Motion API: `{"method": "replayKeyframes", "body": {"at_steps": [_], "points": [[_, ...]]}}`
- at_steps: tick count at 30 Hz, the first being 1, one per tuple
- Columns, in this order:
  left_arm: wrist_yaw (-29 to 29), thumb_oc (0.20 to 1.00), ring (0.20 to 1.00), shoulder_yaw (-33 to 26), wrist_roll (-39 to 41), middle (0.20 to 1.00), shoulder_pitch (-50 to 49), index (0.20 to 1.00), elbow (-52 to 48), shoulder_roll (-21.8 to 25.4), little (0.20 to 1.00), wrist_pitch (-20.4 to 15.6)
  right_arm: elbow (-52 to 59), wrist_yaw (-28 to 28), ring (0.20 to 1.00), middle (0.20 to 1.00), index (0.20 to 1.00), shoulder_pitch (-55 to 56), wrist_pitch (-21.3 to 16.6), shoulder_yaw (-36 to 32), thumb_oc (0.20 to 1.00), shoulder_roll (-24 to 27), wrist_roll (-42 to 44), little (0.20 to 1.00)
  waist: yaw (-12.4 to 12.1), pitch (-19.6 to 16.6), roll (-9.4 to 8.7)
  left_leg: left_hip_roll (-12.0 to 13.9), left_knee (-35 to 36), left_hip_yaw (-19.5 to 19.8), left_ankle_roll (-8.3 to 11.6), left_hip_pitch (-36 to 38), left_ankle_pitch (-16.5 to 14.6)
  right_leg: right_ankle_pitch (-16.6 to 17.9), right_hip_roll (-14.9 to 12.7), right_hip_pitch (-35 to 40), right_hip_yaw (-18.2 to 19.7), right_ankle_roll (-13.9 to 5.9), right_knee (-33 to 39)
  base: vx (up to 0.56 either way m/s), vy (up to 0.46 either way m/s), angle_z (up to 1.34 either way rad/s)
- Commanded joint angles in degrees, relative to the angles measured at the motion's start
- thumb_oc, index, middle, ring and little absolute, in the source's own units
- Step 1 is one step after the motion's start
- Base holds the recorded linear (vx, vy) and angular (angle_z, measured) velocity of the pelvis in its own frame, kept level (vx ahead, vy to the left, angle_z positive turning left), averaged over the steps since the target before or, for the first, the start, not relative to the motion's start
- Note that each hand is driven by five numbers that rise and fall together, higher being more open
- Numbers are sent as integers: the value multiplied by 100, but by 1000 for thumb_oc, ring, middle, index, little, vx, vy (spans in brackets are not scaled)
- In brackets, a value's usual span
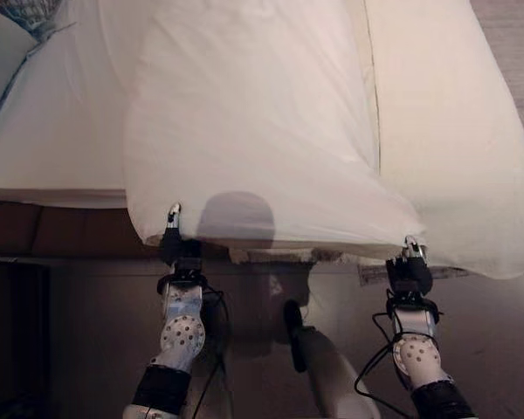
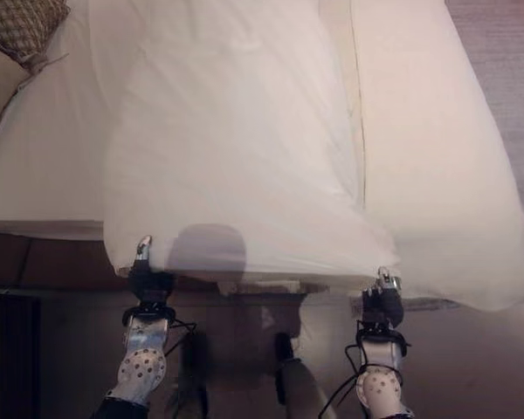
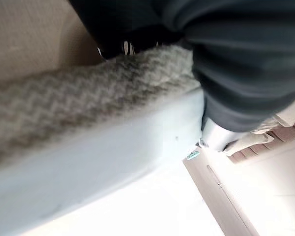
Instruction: Make the bed
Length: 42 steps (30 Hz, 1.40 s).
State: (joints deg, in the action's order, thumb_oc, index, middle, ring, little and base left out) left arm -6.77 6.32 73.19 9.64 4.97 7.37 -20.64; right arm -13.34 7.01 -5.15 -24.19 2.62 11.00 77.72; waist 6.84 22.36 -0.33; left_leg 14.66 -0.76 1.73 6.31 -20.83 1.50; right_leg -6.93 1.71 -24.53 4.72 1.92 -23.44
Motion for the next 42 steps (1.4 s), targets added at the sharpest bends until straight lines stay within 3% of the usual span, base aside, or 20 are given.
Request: {"method": "replayKeyframes", "body": {"at_steps": [1,4,6,7,8,9,10,11,14,15,17,18,24,25,27,29,32,34,38,42], "points": [[84,200,200,-376,-103,200,-69,200,-583,399,200,-551,72,42,200,200,200,162,-547,-518,200,192,185,200,-7,-328,187,-329,-241,-154,24,-152,713,328,-267,226,464,-884,611,39,548,-35],[176,200,200,-211,-48,200,-22,200,-453,477,200,-473,37,108,200,200,200,223,-439,-557,200,124,169,200,105,-357,177,-784,-1314,-645,-158,-409,-26,948,-1086,548,642,-1325,1339,118,676,-6],[219,200,200,-201,-62,200,-61,200,-421,505,200,-418,-8,82,200,200,200,230,-390,-570,200,114,162,200,90,-378,177,-922,-1429,-712,-245,-414,-166,1126,-1238,589,728,-1315,1439,106,531,11],[334,200,200,-245,-86,200,-164,200,-369,593,200,-353,-169,9,200,200,200,215,-318,-628,200,55,149,200,91,-377,193,-1141,-1766,-885,-419,-445,-488,1652,-1536,498,578,-1236,1601,65,411,-10],[334,200,200,-245,-86,200,-164,200,-369,593,200,-353,-170,9,200,200,200,215,-318,-628,200,55,149,200,91,-379,194,-1140,-1767,-885,-420,-448,-489,1653,-1535,495,579,-1236,1601,112,704,-29],[300,200,200,-305,-145,200,-268,200,-373,607,200,-343,-292,-51,200,200,200,131,-247,-553,200,-2,114,200,-59,-348,176,-1117,-1662,-1121,-461,-257,-609,1756,-1698,380,-266,-1193,1736,39,412,-46],[244,200,200,-354,-173,200,-254,200,-285,585,200,-379,-310,-31,200,200,200,149,-234,-534,200,10,73,200,-9,-329,174,-1226,-1608,-1126,-488,-199,-571,1475,-1433,340,-303,-1137,1512,42,598,-93],[209,200,200,-387,-199,200,-176,200,-161,562,200,-351,-410,-54,200,200,200,175,-263,-561,200,29,114,200,128,-303,170,-1448,-1330,-1122,-510,-28,-438,1089,-740,35,-75,-1035,1272,15,377,-89],[117,200,200,-419,-187,200,-150,200,-71,475,200,-334,-575,-21,200,200,200,160,-285,-536,200,3,166,200,155,-317,165,-1577,-960,-1161,-465,162,-323,936,-426,-77,-77,-913,1291,27,168,-14],[11,200,200,-442,-167,200,-55,200,91,415,200,-389,-676,37,200,200,200,112,-307,-467,200,7,127,200,183,-294,166,-1659,-814,-1053,-497,234,-276,935,-163,-200,236,-873,1247,17,19,23],[-53,200,200,-466,-135,200,40,200,228,394,200,-430,-661,96,200,200,200,79,-318,-395,200,20,49,200,199,-290,142,-1669,-773,-1008,-507,247,-247,914,-54,-185,398,-851,1174,23,-70,29],[-133,200,200,-456,-113,200,157,200,363,352,200,-437,-597,153,200,200,200,50,-301,-318,200,67,-35,200,207,-329,150,-1648,-794,-938,-503,209,-242,839,-33,-147,557,-824,1065,24,-121,33],[-230,200,200,-543,-144,200,254,200,471,334,200,-480,-489,459,200,200,200,-141,-232,-187,200,292,-449,200,106,-440,89,-1501,-1182,-882,-397,83,-346,792,21,27,356,-704,1124,25,-199,25],[-298,200,200,-583,-114,200,445,200,532,319,200,-523,-306,565,200,200,200,-361,-220,-108,200,465,-617,200,98,-434,16,-1442,-1529,-789,-307,-28,-367,783,32,197,256,-638,1246,-1,-225,17],[-464,200,200,-679,-163,200,788,200,438,445,200,-627,60,770,200,200,200,-746,-144,97,200,796,-868,200,-50,-455,-71,-1698,-1598,-216,-246,-296,-268,858,26,247,301,-655,1383,-17,-186,34],[-521,200,200,-728,-183,200,851,200,325,509,200,-621,209,866,200,200,200,-891,-131,158,200,902,-934,200,-16,-508,-44,-1555,-1160,-169,-253,-201,-133,845,31,254,311,-665,1419,19,-22,19],[-686,200,200,-688,-264,200,1407,200,192,989,200,-690,555,972,200,200,200,-1517,-52,414,200,1386,-1035,200,-75,-549,-58,-1101,-454,52,-208,-216,388,793,-9,204,371,-707,1383,32,79,10],[-721,200,200,-664,-237,200,1639,200,176,1184,200,-718,726,1025,200,200,200,-1693,-54,531,200,1565,-1134,200,-44,-527,-29,-1010,-389,-69,-221,-94,311,688,-24,151,332,-713,1237,11,152,-1],[-571,200,200,-642,-374,200,1861,200,-368,1735,200,-712,1568,859,200,200,200,-1831,-112,369,200,1946,-1205,200,-13,-385,-50,-1219,-783,-333,-261,-237,134,823,-188,0,394,-858,1148,15,221,-5],[-596,200,200,-821,-569,200,1502,200,-898,1809,200,-771,2250,674,200,200,200,-1349,-193,125,200,1730,-1205,200,-42,-376,-140,-1237,-981,-528,-261,-275,5,885,-253,24,486,-911,1246,43,93,-13]]}}
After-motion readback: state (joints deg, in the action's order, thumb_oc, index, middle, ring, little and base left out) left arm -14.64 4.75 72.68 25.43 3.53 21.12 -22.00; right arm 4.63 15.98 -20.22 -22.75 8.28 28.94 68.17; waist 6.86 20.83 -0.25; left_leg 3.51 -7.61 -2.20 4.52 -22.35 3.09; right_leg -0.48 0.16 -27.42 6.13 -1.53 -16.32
